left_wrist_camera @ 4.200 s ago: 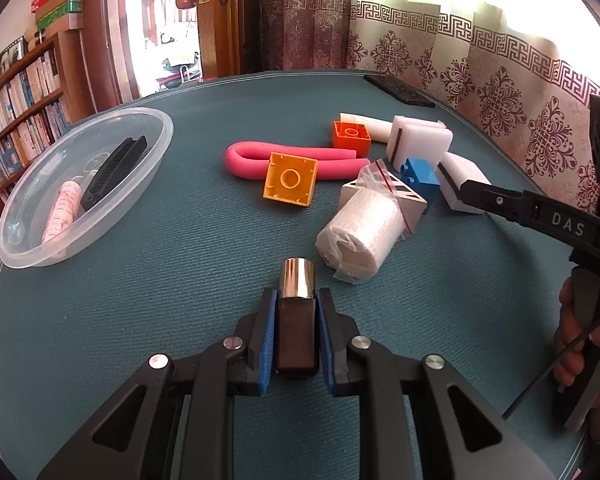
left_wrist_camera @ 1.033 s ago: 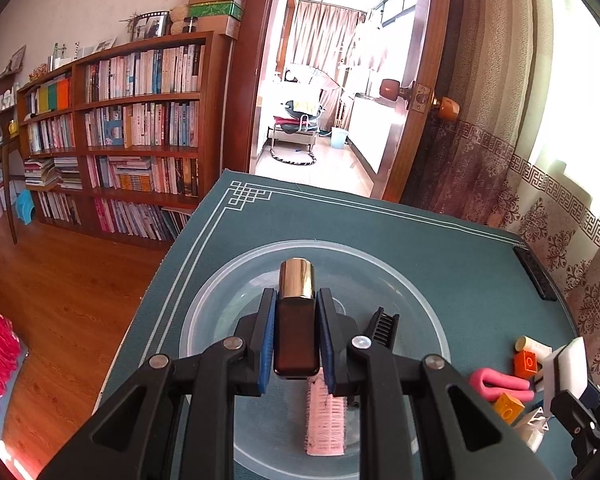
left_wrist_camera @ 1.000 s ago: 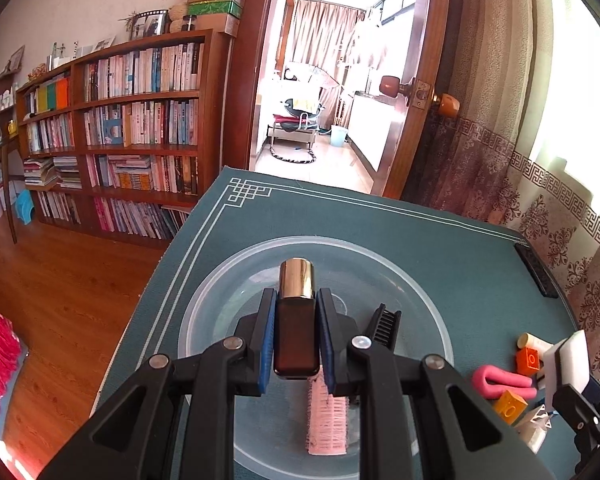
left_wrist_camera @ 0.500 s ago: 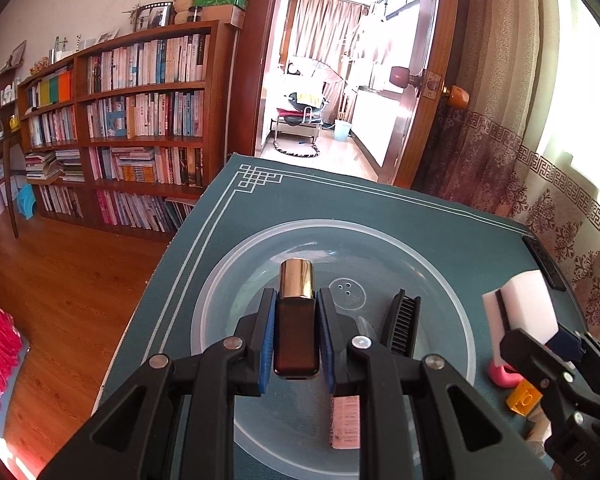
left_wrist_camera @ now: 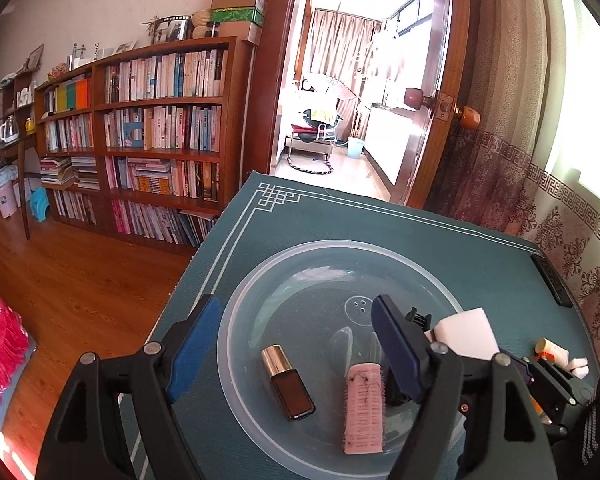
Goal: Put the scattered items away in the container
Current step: 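Lower the white sponge into the bowl and open the right tool, then grasp the blue toy block with the right tool, then grasp the bandage roll in its zip bag with the left tool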
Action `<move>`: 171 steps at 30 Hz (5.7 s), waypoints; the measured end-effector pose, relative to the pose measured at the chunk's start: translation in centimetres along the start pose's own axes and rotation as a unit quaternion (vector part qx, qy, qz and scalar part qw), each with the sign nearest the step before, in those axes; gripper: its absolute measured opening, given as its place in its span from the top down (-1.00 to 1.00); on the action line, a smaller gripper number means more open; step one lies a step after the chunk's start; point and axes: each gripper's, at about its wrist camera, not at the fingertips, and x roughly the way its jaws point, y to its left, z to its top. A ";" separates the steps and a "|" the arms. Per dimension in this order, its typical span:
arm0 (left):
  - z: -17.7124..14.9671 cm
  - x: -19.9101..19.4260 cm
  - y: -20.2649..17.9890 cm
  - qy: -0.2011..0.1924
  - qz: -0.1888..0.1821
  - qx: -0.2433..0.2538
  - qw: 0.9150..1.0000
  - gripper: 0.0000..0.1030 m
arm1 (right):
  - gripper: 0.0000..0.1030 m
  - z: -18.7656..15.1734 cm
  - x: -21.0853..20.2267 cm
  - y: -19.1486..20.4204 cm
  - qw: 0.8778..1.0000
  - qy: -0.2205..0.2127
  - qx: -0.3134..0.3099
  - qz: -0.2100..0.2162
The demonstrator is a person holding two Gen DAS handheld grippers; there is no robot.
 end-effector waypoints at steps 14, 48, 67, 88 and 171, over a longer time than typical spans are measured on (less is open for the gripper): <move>0.1 -0.1 0.3 -0.014 0.021 -0.011 1.000 -0.99 | -0.40 -1.5 -1.2 -0.4 1.000 0.000 0.017 0.013; -1.7 -0.9 -5.5 -0.005 -0.013 0.073 0.997 -1.00 | -0.40 -4.9 -7.9 -6.8 0.994 -0.026 0.102 -0.025; -3.7 -1.3 -9.5 0.002 -0.036 0.134 0.990 -1.00 | -0.69 -7.2 -12.4 -14.0 0.975 -0.072 0.178 -0.108; -6.7 -2.4 -14.4 0.029 -0.086 0.195 0.977 -0.99 | -0.69 -11.0 -14.5 -19.1 0.963 -0.050 0.220 -0.146; -12.8 -3.6 -20.3 0.113 -0.215 0.236 0.941 0.19 | 0.51 -11.8 -14.9 -19.6 0.969 -0.031 0.203 -0.141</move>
